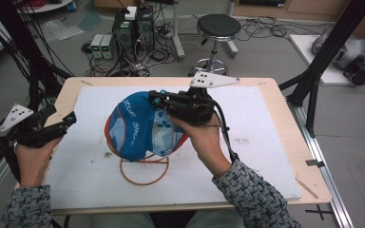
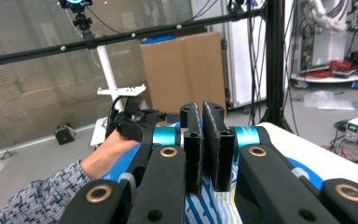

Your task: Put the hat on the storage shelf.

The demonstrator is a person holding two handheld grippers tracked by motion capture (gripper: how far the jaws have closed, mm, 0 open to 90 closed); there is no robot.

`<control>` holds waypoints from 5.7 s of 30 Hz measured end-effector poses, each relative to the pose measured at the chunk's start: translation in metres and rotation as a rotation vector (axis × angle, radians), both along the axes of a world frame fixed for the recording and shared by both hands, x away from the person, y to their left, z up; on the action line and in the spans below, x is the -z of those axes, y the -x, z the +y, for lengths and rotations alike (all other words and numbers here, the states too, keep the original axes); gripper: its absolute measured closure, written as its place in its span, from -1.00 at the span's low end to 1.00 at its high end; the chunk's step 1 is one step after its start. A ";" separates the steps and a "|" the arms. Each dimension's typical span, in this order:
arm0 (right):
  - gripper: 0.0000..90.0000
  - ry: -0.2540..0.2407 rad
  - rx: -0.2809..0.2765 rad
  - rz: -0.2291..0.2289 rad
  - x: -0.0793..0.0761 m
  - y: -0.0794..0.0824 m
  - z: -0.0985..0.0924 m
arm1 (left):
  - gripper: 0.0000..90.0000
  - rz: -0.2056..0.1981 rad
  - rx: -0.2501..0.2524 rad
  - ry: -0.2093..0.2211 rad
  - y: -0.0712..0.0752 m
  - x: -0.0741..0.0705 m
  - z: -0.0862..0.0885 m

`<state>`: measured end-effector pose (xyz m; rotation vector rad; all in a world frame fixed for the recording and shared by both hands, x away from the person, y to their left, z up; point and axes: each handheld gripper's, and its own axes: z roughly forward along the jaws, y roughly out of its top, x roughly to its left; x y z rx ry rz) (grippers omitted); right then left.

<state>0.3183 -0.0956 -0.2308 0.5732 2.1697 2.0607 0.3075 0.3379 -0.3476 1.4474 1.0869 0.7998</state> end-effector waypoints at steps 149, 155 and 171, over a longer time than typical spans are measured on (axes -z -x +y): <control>-0.74 0.062 0.720 -0.022 0.077 0.008 -0.177 | -0.55 0.010 0.019 -0.019 -0.005 0.001 -0.006; -0.76 0.072 0.734 -0.034 0.086 0.011 -0.181 | -0.55 0.014 0.019 -0.020 -0.003 0.003 -0.006; -0.76 0.072 0.756 -0.026 0.123 0.020 -0.189 | -0.55 0.019 0.014 -0.021 -0.002 0.003 -0.005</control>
